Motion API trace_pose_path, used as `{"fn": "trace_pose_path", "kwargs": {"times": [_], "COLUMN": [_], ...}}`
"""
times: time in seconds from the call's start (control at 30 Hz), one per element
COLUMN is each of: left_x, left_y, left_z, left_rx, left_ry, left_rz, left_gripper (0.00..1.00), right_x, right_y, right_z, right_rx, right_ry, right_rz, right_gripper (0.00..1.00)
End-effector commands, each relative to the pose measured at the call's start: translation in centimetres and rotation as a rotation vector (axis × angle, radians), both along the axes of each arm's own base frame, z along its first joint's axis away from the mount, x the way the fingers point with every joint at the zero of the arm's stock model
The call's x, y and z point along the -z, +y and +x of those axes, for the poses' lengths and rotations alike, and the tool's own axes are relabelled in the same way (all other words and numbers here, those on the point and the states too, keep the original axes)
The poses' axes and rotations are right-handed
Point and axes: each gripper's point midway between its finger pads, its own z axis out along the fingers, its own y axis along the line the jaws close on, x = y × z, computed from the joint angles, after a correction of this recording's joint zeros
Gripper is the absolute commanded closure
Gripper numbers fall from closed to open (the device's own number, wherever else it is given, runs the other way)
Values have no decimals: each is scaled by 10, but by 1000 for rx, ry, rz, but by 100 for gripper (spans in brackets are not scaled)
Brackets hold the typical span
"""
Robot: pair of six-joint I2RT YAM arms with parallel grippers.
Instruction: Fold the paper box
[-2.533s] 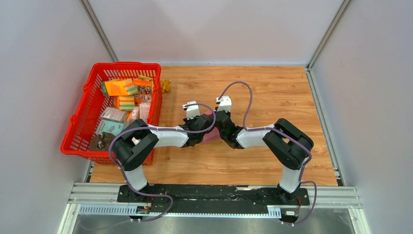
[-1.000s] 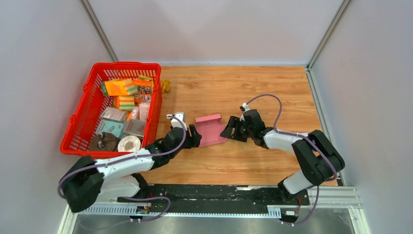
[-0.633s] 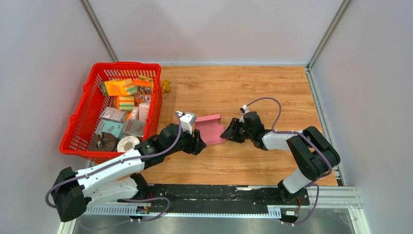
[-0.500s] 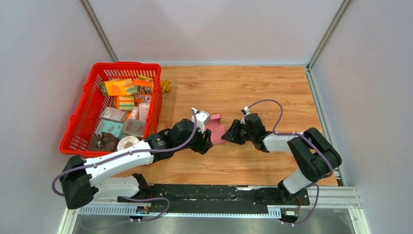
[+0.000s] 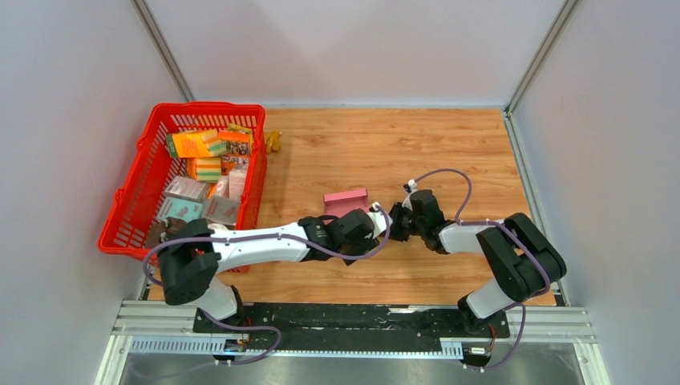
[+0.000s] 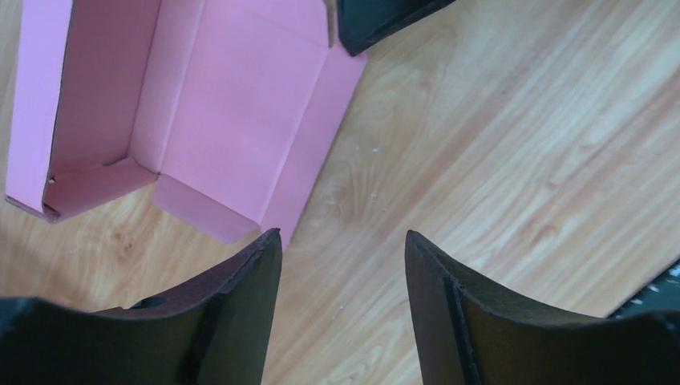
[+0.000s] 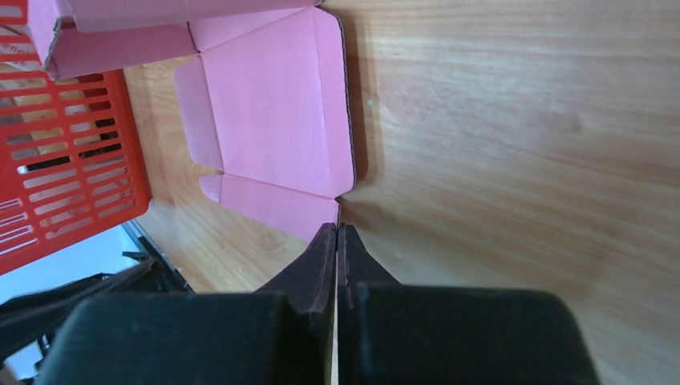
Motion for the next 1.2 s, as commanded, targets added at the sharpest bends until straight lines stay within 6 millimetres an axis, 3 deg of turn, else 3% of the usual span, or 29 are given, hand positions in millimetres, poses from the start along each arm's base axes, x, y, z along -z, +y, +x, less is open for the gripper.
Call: {"fn": "trace_pose_path", "kwargs": {"times": [0.0,0.23,0.4,0.6,0.87,0.93,0.97,1.0,1.03,1.07,1.17], "left_x": [1,13,15,10,3,2,1,-2,-4,-7,-19], "left_y": [-3,-11,-7,-1,3,4,6,7,8,10,12], "left_z": [12,21,31,45,46,42,39,36,35,32,23], "left_rx": [41,61,42,-41,-61,-50,-56,-55,-58,-63,-109], "left_ry": [-68,-181,-296,-439,-480,-465,-455,-437,-426,-406,-341], "left_rz": [141,338,479,601,629,614,608,588,576,570,494], "left_gripper": [33,31,38,55,96,100,100,100,100,100,100], "right_x": [-31,-57,-65,-63,-65,-75,-71,-74,-87,-79,-93], "right_y": [4,6,6,10,8,4,-4,-9,-16,-34,-73], "right_z": [-2,-12,-18,-21,-23,-19,-18,-16,-13,-9,-3], "right_rx": [-46,-66,-57,-58,-70,-77,-48,-36,-14,49,188], "right_ry": [-68,-52,10,76,54,-18,-17,-45,-101,-112,-206], "right_rz": [105,189,241,287,270,238,199,172,155,67,-65], "right_gripper": [100,100,100,100,100,86,71,64,58,45,27]}}
